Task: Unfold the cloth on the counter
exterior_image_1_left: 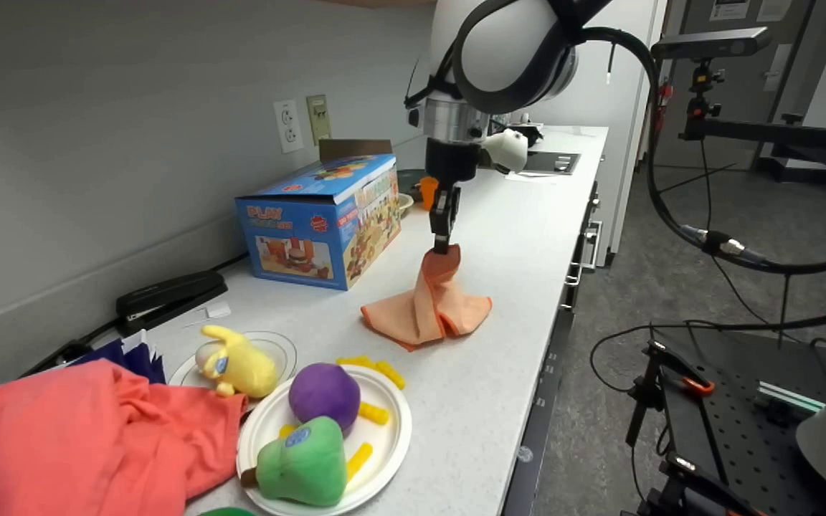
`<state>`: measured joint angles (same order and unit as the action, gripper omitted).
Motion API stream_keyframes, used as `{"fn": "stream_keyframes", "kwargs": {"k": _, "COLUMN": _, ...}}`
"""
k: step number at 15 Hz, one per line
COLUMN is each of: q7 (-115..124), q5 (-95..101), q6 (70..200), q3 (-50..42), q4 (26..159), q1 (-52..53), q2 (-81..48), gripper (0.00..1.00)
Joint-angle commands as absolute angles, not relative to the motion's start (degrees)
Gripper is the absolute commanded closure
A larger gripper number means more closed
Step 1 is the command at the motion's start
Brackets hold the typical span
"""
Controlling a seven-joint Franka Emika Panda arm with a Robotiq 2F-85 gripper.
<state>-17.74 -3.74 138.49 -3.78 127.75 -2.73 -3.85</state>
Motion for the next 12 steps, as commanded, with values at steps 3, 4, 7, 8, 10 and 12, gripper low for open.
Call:
{"fn": "stream_keyframes", "kwargs": {"k": 3, "q7": -12.63, "q5": 4.88, "q6": 147.04, "q3": -5.51, "q4": 130.25, "q1": -4.57, "q2": 3.10, "gripper": 1.00}}
{"fn": "stream_keyframes", "kwargs": {"k": 4, "q7": -11.03, "q5": 7.34, "q6": 148.47, "q3": -5.98, "q4": 130.56, "q1": -5.01, "q2": 4.90, "gripper": 1.00}}
{"fn": "stream_keyframes", "kwargs": {"k": 7, "q7": -6.62, "q5": 13.36, "q6": 151.51, "q3": -6.55, "q4": 132.27, "q1": -6.56, "q2": 12.64, "gripper": 1.00}}
{"fn": "stream_keyframes", "kwargs": {"k": 8, "q7": -6.05, "q5": 14.27, "q6": 152.69, "q3": -6.47, "q4": 132.85, "q1": -7.04, "q2": 15.24, "gripper": 1.00}}
{"fn": "stream_keyframes", "kwargs": {"k": 10, "q7": -6.32, "q5": 14.23, "q6": 153.18, "q3": -6.41, "q4": 133.27, "q1": -7.74, "q2": 20.98, "gripper": 1.00}}
{"fn": "stream_keyframes", "kwargs": {"k": 12, "q7": -8.02, "q5": 12.82, "q6": 151.49, "q3": -6.80, "q4": 132.66, "q1": -7.66, "q2": 26.01, "gripper": 1.00}}
